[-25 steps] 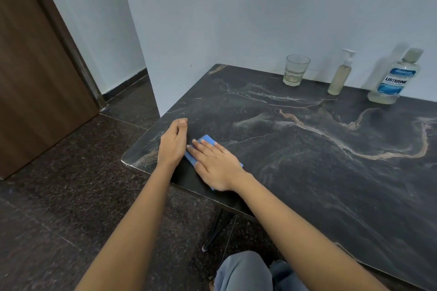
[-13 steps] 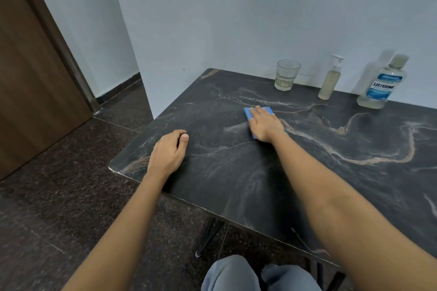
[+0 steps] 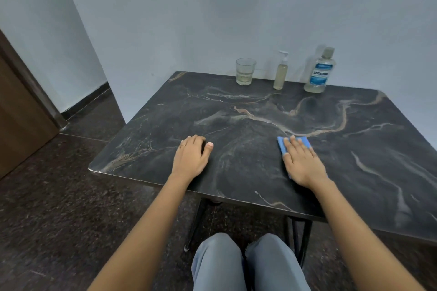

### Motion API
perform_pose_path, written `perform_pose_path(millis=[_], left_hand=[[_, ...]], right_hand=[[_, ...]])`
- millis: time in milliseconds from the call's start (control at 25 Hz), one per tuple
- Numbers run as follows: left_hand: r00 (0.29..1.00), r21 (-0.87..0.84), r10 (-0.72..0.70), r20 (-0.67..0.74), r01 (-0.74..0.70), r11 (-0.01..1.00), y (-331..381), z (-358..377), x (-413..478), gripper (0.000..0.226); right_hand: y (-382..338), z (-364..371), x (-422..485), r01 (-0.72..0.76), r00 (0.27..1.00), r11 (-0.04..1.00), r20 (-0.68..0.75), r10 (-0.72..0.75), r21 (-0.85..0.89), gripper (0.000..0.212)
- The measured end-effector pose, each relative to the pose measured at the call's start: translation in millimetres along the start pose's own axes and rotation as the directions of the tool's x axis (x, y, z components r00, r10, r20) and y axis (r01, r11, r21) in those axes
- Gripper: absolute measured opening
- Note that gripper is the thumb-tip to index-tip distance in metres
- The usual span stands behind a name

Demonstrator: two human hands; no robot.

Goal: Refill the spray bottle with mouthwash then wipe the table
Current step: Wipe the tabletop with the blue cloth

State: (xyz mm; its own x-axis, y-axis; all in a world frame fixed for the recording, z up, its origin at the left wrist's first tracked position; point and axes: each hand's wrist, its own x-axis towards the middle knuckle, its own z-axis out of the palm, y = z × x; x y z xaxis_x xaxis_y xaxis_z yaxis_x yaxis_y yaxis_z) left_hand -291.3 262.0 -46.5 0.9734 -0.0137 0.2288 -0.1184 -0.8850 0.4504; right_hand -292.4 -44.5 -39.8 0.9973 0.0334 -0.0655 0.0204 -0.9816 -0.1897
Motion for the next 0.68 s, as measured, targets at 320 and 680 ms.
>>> perform_pose_path(millis=[320, 680], left_hand=[[0.997, -0.401, -0.068, -0.022, 0.054, 0.915, 61.6, 31.2, -2.9, 0.036], [0.995, -0.304, -0.040, -0.090, 0.011, 0.953, 65.0, 43.6, -3.3, 0.031]], right_hand=[[-79.2, 25.5, -72.7, 0.332, 0.943, 0.943, 0.018, -0.332, -0.025, 0.056], [-98.8, 15.9, 43.1, 0.310, 0.945, 0.945, 0.072, -0.318, 0.102, 0.054]])
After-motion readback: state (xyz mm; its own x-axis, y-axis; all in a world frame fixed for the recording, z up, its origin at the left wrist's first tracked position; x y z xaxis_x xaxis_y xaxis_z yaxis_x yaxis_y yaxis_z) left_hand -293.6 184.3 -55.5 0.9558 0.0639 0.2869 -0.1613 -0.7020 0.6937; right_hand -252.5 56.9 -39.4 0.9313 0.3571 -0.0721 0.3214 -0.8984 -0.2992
